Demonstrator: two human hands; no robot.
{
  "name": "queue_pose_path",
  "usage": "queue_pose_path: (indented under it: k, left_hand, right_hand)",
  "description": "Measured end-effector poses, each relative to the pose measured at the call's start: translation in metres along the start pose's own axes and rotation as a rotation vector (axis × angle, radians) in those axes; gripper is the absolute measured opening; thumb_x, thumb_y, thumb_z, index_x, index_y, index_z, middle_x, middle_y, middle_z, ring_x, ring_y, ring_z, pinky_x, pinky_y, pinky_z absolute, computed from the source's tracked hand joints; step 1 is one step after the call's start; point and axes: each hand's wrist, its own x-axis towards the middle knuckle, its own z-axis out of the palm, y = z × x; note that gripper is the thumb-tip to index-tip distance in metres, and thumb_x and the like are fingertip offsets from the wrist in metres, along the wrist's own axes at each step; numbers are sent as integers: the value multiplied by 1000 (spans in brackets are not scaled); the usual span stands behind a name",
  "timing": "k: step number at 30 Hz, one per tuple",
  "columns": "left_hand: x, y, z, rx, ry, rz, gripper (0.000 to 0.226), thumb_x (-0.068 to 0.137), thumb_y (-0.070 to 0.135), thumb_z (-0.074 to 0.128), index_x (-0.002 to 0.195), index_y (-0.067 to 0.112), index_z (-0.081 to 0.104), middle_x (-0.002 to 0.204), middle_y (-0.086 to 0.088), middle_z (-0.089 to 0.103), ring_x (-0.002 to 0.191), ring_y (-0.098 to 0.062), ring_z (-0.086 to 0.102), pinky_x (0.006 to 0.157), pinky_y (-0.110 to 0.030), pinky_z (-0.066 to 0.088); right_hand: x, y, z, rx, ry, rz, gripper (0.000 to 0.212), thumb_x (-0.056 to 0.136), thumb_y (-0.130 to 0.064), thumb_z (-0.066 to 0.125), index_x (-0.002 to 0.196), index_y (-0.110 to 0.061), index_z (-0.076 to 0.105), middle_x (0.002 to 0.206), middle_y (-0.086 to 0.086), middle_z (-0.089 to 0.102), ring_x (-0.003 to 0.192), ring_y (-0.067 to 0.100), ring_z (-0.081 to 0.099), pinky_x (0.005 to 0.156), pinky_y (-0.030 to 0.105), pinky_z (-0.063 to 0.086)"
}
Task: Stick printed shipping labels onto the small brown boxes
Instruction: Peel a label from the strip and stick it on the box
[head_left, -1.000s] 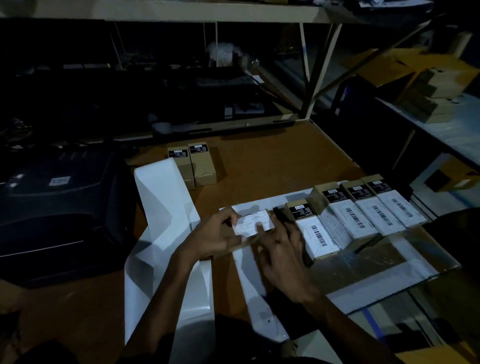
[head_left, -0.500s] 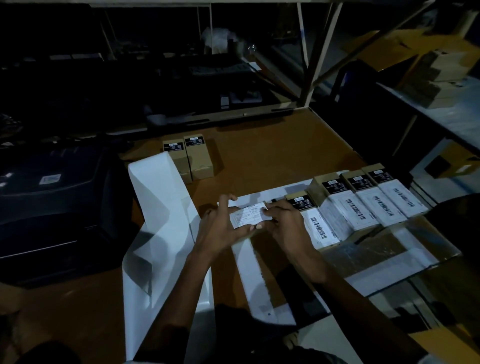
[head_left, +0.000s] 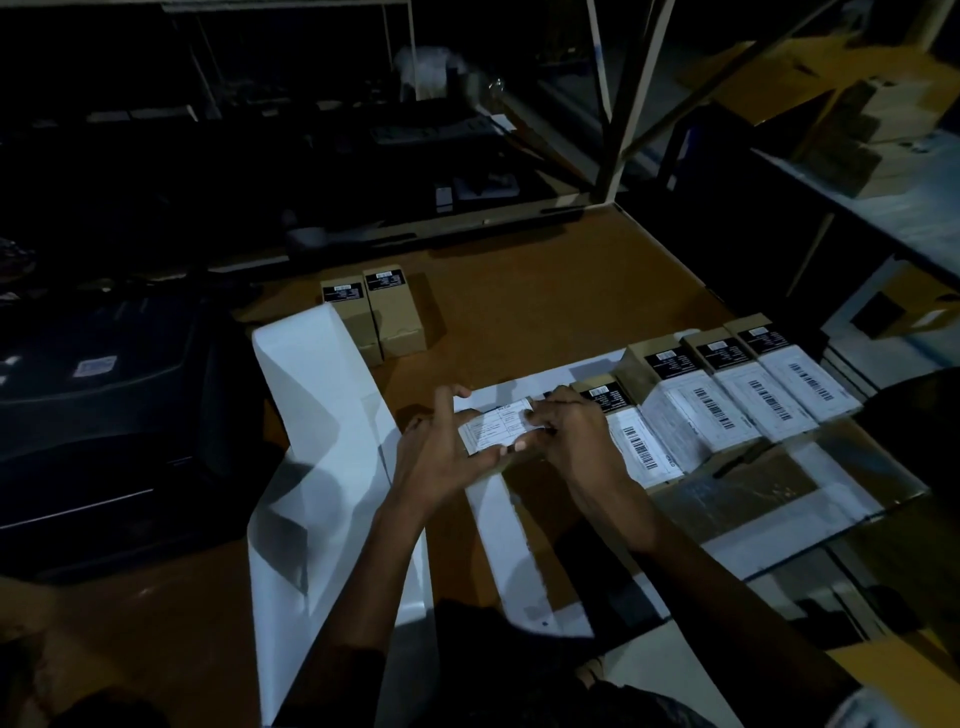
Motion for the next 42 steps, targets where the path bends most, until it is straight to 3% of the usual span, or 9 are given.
queue_pose_path:
  k: [6,9,12,14,18,24,28,34,42]
  left_hand:
    - [-1,-8,-6,-4,-93,48,81,77,49,79,131,45,18,141,7,56,124,-23,55,84,-36,59]
    - [0,-10,-15,-31,-211,79,83,84,33,77,135,47,13,147,8,49,134,-26,47,88,-35,59]
    - [1,-14,-22,-54,-298,100,90,85,23,77,137,51,9,150,10,44,139,-24,40,83,-28,61]
    - [1,-14,-23,-51,-297,96,93,83,23,78,137,50,9,149,10,44,138,-23,41,83,-29,61]
    - [-1,-15,-20,-38,-240,113,89,83,28,79,137,46,11,143,10,49,132,-22,47,89,-35,59]
    - [1,-16,-20,-46,-225,107,89,81,30,81,137,45,13,137,8,51,120,-19,56,82,-31,61]
    - [0,-18,-19,-11,-235,106,93,80,27,82,137,47,11,140,7,48,126,-19,50,83,-28,61]
    - [-1,-17,-21,-62,-235,93,92,79,30,83,136,46,13,144,9,49,131,-18,49,83,-27,60]
    - [-7,-27,-20,-222,-138,-27,91,59,63,83,129,44,29,118,2,61,107,-18,61,87,-40,59]
  right_hand:
    - [0,11,-1,16,5,63,21,91,7,59,107,12,70,104,22,68,96,19,62,82,14,50]
    - [0,11,4,62,-18,78,22,88,12,63,106,5,74,112,14,70,105,22,67,87,4,44]
    - [-2,7,-3,66,-24,65,25,92,12,56,111,7,72,111,7,64,96,-2,63,78,-2,38]
    - [-6,5,-1,-8,11,2,28,89,9,61,112,0,74,117,9,66,103,8,61,86,3,41]
    - [-25,-7,7,-224,48,-99,32,78,-11,79,109,-18,76,122,5,66,112,27,55,92,41,50]
    - [-13,-16,7,-257,73,-37,39,78,-51,77,100,-19,78,112,5,69,103,28,61,85,41,53]
    - [-15,-4,1,-207,26,-122,18,89,-16,71,105,-12,77,114,10,69,101,27,66,86,38,58]
    - [-12,0,6,-257,1,-99,45,78,10,70,117,-13,73,124,7,67,115,23,62,102,30,48]
    - [-54,-46,39,-548,-64,-95,55,99,-44,46,152,-40,33,167,13,6,148,43,10,107,64,26]
